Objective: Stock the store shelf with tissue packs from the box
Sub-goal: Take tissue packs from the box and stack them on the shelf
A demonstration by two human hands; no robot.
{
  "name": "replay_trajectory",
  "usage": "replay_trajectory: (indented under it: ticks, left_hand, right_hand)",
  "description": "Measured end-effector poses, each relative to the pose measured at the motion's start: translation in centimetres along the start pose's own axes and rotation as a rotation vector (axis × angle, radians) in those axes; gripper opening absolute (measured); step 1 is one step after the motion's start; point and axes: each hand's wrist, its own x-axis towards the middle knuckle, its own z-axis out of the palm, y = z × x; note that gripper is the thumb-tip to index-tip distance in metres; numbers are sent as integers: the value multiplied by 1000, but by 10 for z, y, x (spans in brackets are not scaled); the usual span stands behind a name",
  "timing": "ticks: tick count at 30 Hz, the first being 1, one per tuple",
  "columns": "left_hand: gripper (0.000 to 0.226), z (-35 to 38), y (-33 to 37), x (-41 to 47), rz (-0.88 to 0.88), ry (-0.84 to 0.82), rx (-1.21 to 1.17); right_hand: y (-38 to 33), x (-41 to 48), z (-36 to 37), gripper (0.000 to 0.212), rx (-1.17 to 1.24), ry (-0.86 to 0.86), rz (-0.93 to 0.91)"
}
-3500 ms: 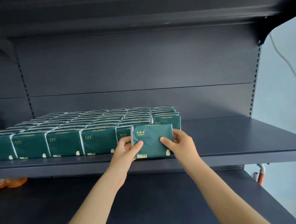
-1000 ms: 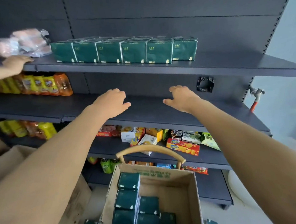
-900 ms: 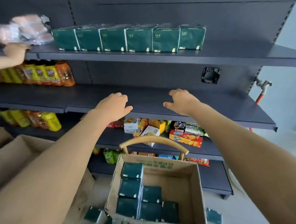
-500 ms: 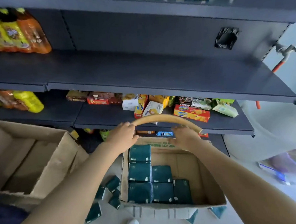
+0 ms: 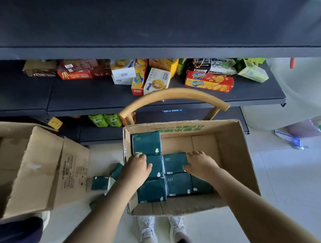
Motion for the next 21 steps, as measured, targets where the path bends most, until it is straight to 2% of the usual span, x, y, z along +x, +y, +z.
replay_trajectory:
  ticks: [4, 7, 10, 13, 15, 18, 21]
  left_hand:
    - [39, 35, -3, 20, -139, 7, -31]
    - [39, 48, -2, 37, -332, 47, -233]
    - [50, 60, -5, 59, -620, 70, -628]
    - [37, 67, -1, 76, -894, 146, -1262]
    - [25, 66, 5, 84, -1004, 215, -1556]
    - [36, 64, 9, 93, -1093, 262, -1790]
    - [37, 65, 9, 97, -1125, 225, -1865]
  right_hand:
    - [17, 29, 28, 53, 90, -67, 35]
    - [30, 45, 47, 51, 126, -111, 57]
    - [40, 59, 62, 52, 138, -136, 49]
    - [46, 70, 73, 50, 185, -143, 50]
    - [49, 76, 78, 51, 213, -139, 47]
    - [54, 84, 83, 56, 251, -122, 44]
    - [60, 87, 85, 55, 278, -129, 50]
